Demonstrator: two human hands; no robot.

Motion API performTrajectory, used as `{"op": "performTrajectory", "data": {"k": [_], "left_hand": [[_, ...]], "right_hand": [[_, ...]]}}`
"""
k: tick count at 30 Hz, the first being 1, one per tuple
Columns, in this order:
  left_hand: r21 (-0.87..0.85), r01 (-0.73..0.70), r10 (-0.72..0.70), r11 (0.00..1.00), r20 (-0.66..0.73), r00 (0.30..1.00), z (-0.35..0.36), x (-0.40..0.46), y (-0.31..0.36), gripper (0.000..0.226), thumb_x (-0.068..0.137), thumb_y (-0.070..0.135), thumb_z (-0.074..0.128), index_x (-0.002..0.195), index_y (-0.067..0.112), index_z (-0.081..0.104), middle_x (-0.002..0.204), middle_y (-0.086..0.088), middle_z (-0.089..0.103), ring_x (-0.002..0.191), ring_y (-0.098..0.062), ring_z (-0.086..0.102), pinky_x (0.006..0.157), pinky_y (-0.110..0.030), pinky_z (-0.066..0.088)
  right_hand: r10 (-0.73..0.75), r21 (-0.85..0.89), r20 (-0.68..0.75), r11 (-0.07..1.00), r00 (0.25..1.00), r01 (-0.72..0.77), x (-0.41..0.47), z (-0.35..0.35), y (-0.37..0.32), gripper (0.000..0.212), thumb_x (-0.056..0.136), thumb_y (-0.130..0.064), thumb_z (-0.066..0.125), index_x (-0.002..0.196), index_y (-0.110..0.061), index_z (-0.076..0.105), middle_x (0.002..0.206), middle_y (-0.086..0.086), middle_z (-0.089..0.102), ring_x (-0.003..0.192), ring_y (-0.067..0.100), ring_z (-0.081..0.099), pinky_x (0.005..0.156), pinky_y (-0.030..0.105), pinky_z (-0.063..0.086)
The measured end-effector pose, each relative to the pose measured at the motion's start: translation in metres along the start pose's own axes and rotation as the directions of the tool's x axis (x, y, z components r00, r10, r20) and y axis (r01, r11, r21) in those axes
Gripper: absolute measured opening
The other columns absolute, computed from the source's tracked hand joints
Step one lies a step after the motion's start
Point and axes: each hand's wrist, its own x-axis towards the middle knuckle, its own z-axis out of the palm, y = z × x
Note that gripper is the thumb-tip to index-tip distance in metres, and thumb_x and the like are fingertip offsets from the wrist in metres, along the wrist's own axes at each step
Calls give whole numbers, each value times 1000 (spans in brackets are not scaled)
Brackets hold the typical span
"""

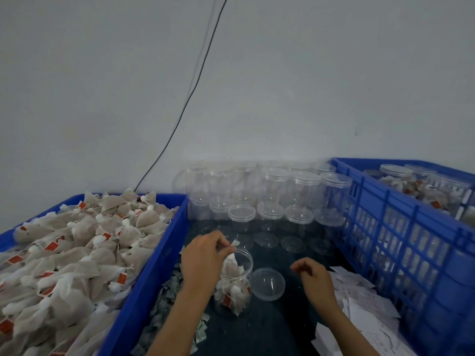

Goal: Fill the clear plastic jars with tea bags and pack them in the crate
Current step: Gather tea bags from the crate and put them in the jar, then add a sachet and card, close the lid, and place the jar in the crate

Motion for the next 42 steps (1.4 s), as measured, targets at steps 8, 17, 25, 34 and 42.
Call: {"op": "performTrajectory", "data": {"k": [8,17,25,34,42], "left_hand": [[-297,212,-103,931,346,933,24,-17,-19,91,69,55,76,143,30,28,147,3,34,126,-16,43,101,-33,40],[-399,111,-15,910,236,972,59,-28,-17,126,49,26,95,144,41,13,134,9,43,118,-8,46,97,-29,42],[-755,258,-136,603,221,966,106,-43,-24,118,54,-6,88,136,37,16,118,20,49,98,12,58,75,-8,48],[-786,255,-148,564,208,967,133,-47,-35,92,56,-9,86,129,21,38,118,0,58,94,-14,67,72,-23,54],[-800,220,-124,558,182,976,135,-47,-33,81,59,-11,84,116,30,44,110,-1,61,87,-5,69,63,-15,54]], "right_hand": [[9,-48,-65,999,998,-12,5,-12,-5,33,81,16,44,82,-9,66,89,4,67,88,21,62,78,30,48],[171,-717,1,687,985,-118,47,-38,19,31,93,-23,56,123,-16,51,134,8,47,121,27,44,99,37,38],[321,-785,-122,548,939,-289,53,-38,50,37,98,-16,45,134,-10,43,146,15,37,133,29,35,109,36,34],[228,-815,-195,503,954,-287,59,-37,50,34,96,-1,47,129,-8,50,135,11,50,125,26,46,102,33,41],[188,-733,-234,611,954,-300,60,-41,41,34,101,-7,41,135,-1,42,133,14,53,118,23,54,91,31,49]]}}
